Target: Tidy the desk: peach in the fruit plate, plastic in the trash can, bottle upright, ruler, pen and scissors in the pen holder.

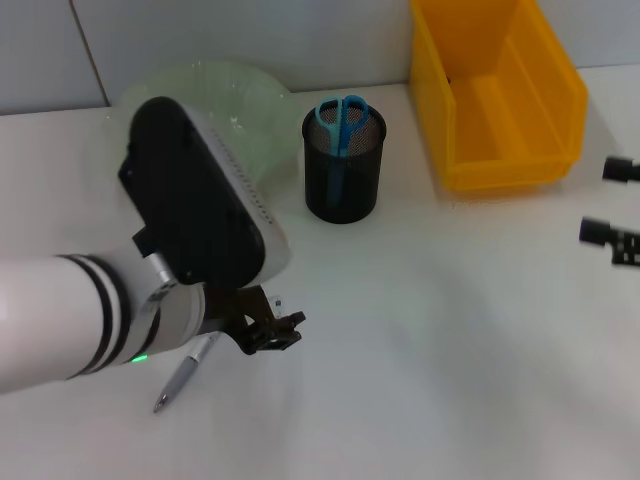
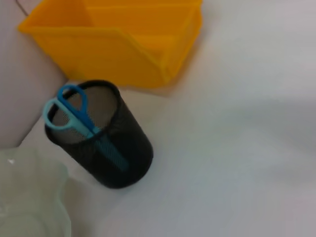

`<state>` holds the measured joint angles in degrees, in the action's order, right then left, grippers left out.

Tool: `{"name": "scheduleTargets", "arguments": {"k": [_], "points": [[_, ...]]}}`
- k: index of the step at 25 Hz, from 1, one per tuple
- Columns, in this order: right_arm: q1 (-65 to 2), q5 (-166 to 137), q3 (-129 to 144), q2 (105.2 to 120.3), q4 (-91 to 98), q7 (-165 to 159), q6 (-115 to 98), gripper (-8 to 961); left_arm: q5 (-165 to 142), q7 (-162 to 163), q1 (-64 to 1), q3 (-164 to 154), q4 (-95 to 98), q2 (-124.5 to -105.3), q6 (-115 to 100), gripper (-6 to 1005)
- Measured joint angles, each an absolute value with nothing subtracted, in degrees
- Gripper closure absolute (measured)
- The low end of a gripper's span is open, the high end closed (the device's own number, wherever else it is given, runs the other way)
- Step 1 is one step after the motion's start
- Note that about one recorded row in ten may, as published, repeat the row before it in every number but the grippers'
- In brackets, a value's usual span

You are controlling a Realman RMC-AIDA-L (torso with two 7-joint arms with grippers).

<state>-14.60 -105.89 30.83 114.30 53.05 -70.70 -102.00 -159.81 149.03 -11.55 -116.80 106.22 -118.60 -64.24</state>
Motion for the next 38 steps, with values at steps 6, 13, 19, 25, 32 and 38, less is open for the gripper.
{"name": "scheduleTargets", "arguments": {"k": [6,13,19,25,32,38], "points": [[-13.32,-109.39,30.6,114.53,52.96,-68.51,-105.72,141,-158.49,146.62,-18.81,-114.72,98.35,-118.74,-68.5,174],[-13.84,-117.28,25.99,113.14,53.46,-68.56,-113.54,142,-157.11,143.28,-22.48,-114.37,95.55,-118.74,-70.46,175],[-13.8,-118.4,22.8,112.83,53.38,-68.71,-116.77,142,-156.54,139.43,-24.74,-112.94,93.79,-118.81,-70.93,175],[-14.17,-118.8,22.48,112.7,52.63,-68.74,-116.35,142,-153.7,135.92,-28.39,-110.36,89.01,-118.98,-71.53,175],[-14.37,-119.29,22.91,112.61,52.1,-68.87,-116.13,142,-153.17,132.46,-30.62,-109.88,85.9,-119.08,-71.68,175],[-15.46,-120.38,22.98,112.66,52.03,-70.4,-116.04,142,-152.33,130.0,-33.37,-109.52,81.03,-119.15,-71.73,174]]}}
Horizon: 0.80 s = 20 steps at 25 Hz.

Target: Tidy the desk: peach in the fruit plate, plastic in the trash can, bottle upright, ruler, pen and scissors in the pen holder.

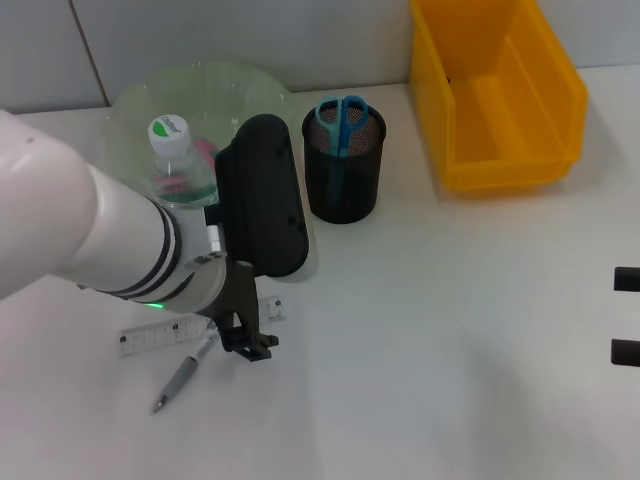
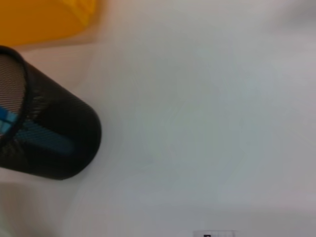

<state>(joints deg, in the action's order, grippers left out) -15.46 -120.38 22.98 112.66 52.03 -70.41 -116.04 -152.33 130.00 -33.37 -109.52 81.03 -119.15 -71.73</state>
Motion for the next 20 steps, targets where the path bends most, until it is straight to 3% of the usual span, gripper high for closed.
{"name": "scheduleTargets", "arguments": {"k": [20], "points": [[-17.74,-122.08,23.03,113.72,52.03,-74.03,-115.17,142,-150.21,120.55,-37.61,-107.48,73.71,-119.18,-70.44,174]]}}
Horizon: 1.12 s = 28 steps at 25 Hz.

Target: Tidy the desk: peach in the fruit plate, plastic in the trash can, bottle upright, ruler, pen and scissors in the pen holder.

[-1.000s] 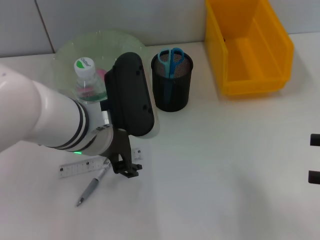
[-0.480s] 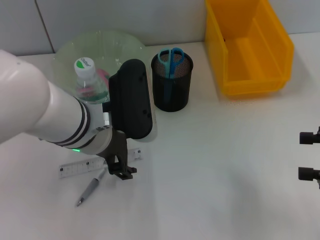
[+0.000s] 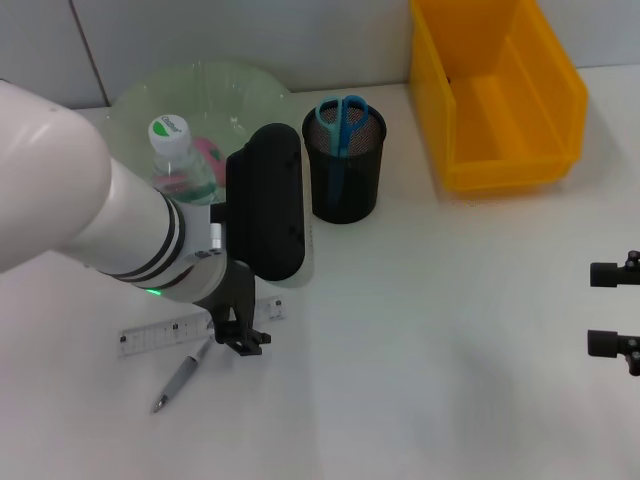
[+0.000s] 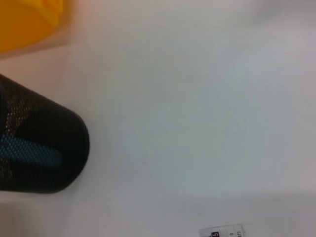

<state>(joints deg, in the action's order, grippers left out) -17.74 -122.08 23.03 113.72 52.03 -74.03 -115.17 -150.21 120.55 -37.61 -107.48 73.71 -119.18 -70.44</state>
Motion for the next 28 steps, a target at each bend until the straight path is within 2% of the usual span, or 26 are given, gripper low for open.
{"name": "scheduleTargets", "arguments": {"k": [28], "points": [[-19.66,-122.87,23.12,114.61,52.03,-75.8,-113.83,143,-146.87,115.49,-41.8,-106.28,67.22,-119.18,-70.74,175]]}}
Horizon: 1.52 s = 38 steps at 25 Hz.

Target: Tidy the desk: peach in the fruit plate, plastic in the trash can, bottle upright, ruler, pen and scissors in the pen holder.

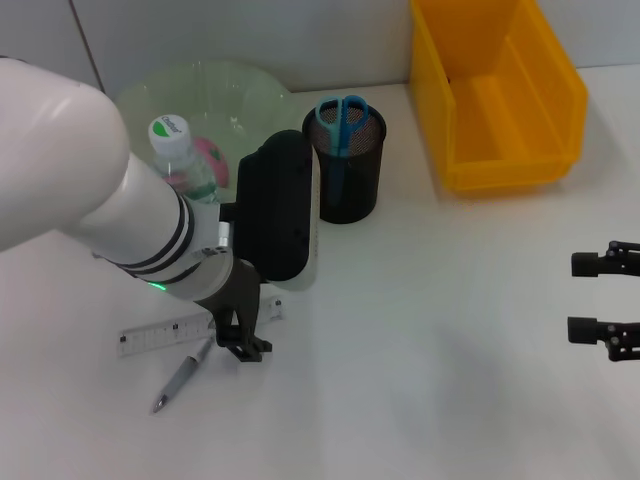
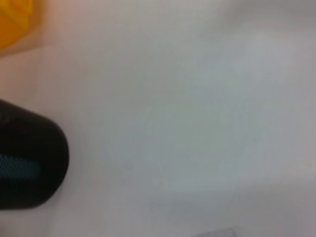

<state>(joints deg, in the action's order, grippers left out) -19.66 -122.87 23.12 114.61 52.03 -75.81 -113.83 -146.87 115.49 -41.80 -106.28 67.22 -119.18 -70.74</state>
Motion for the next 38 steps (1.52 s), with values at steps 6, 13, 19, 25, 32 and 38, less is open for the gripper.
{"name": "scheduleTargets", "arguments": {"k": [6,13,19,25,32,38], "points": [[-20.43,-123.89,23.19,114.98,52.22,-76.42,-113.68,143,-145.7,113.97,-43.63,-105.37,64.5,-119.18,-71.01,193],[-22.07,-125.87,23.2,115.23,52.38,-77.81,-112.83,143,-144.96,113.75,-44.91,-103.8,63.62,-119.18,-71.81,279],[-22.6,-126.55,23.2,115.22,52.11,-77.84,-112.36,143,-143.42,112.97,-46.27,-102.79,62.53,-119.18,-73.42,294],[-22.65,-126.63,23.2,115.23,52.11,-77.86,-112.32,143,-142.08,111.76,-47.08,-101.47,61.17,-119.18,-74.3,290],[-22.75,-126.65,23.92,115.42,52.25,-77.91,-112.27,143,-142.19,111.22,-47.11,-101.42,61.17,-119.18,-73.38,293],[-23.11,-126.66,24.05,115.81,52.5,-77.96,-112.24,143,-142.06,110.07,-47.2,-101.46,60.66,-119.18,-73.05,295]]}}
